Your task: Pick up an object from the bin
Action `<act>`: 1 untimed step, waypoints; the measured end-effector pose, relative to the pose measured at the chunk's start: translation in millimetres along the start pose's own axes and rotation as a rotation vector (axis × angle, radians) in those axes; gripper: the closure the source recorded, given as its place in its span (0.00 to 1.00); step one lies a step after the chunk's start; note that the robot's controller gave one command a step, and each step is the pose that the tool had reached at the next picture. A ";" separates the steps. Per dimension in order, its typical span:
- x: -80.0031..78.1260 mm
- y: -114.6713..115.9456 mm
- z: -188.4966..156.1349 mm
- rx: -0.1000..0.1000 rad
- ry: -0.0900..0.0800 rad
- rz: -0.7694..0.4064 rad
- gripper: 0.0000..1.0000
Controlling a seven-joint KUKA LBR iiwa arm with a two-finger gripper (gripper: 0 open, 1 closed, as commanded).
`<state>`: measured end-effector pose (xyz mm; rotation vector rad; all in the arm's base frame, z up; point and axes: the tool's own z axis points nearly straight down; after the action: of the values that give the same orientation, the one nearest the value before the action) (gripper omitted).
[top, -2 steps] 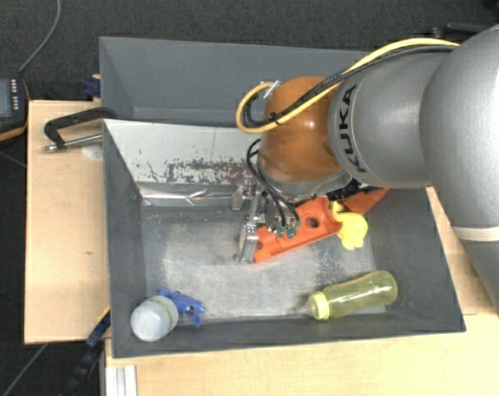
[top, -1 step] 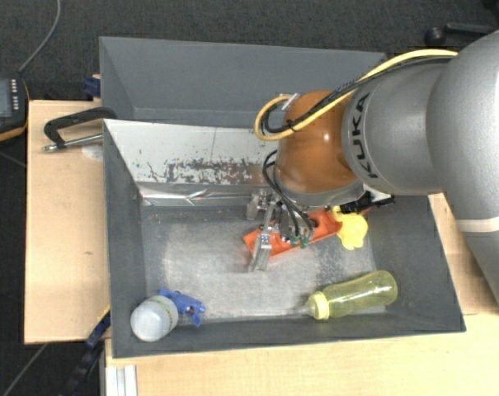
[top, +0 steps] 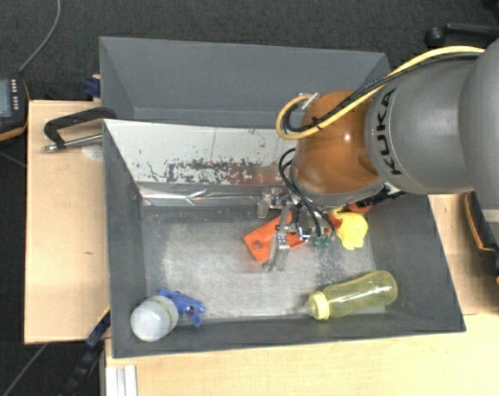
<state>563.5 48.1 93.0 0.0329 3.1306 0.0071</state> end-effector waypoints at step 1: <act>-2.3 -28.4 22.3 0.001 0.017 0.200 1.00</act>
Offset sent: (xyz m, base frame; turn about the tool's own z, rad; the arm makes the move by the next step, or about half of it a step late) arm 0.0000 0.0000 0.0000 0.0000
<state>565.4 19.8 70.6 0.3478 3.1294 0.0073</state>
